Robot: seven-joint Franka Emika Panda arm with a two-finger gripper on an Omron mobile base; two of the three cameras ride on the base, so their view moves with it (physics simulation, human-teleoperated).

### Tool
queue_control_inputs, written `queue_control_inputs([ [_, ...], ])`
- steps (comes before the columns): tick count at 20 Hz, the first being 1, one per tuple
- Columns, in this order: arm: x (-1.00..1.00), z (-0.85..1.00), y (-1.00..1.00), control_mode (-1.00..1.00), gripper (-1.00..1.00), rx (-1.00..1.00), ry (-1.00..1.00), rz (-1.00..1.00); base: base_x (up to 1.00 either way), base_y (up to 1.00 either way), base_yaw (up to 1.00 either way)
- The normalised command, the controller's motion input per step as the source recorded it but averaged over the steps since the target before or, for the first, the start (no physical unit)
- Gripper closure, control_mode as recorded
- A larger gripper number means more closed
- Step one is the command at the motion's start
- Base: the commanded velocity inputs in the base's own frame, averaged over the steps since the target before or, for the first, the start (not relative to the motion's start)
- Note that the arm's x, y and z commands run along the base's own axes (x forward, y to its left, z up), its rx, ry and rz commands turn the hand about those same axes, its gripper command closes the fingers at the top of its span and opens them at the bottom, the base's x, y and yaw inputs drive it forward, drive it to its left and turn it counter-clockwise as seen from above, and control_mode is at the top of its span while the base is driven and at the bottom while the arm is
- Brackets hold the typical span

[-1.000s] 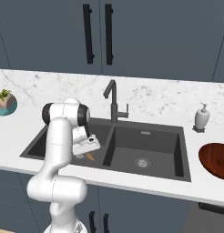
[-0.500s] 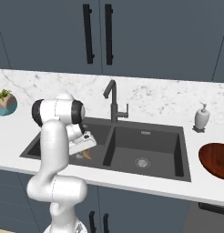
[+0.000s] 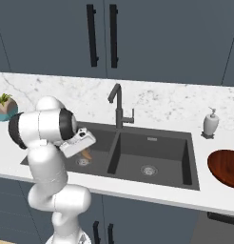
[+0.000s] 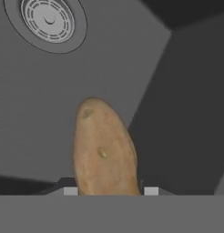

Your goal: Pick the sweet potato from the sink and place it in the bowl. Then pick the bowl and place it in the microwave. Then close the microwave door and press the start button.

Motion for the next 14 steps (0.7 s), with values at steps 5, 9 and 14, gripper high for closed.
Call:
queue_control_inputs([
  [5, -0.44, 1.00, 0.00, -1.00, 1.00, -0.08, 0.00, 0.04, 0.00, 0.00, 0.00],
  [9, -0.74, 1.00, -0.08, -1.00, 1.00, -0.01, 0.00, 0.01, 0.00, 0.00, 0.00],
  [14, -0.92, 0.92, -0.35, -1.00, 1.00, 0.00, 0.00, 0.00, 0.00, 0.00, 0.00],
])
